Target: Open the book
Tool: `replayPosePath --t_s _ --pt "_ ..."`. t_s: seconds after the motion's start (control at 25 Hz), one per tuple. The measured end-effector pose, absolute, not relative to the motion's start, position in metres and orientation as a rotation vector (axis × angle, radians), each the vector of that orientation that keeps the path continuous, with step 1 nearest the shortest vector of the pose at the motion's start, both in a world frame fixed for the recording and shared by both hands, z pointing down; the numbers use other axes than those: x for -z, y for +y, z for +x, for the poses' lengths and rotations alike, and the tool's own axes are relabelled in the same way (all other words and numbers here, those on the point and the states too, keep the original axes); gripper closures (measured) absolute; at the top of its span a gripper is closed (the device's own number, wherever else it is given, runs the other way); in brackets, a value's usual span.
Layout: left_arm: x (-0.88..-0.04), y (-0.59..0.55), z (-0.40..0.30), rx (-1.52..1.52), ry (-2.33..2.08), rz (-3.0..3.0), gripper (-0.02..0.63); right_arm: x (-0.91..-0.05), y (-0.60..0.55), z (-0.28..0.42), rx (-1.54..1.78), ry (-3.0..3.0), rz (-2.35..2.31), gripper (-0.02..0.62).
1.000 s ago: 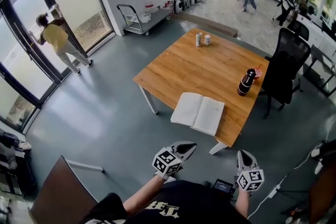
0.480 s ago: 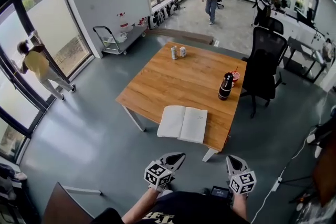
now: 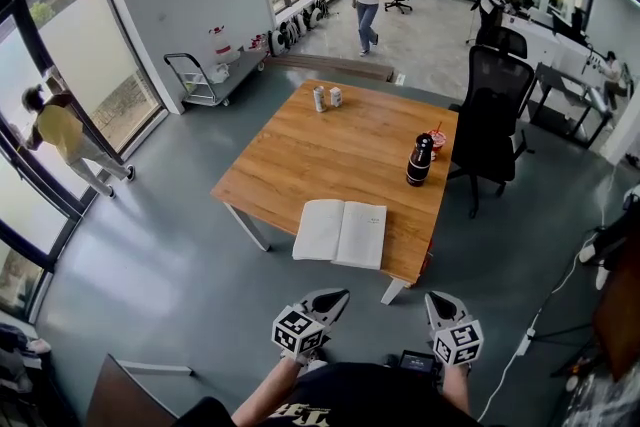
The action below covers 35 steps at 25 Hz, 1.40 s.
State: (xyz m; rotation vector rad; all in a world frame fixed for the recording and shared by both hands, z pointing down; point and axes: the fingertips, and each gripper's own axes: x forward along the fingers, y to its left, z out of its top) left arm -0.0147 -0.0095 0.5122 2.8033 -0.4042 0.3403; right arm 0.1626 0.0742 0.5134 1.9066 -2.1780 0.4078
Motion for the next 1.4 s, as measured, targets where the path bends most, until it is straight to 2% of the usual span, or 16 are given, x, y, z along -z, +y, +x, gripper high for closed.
replayPosePath --t_s 1.4 --pt "-0.513 0.003 -0.014 -0.318 -0.354 2.781 0.6 -0.505 0.078 0.139 -0.357 -2.191 1.849 0.607"
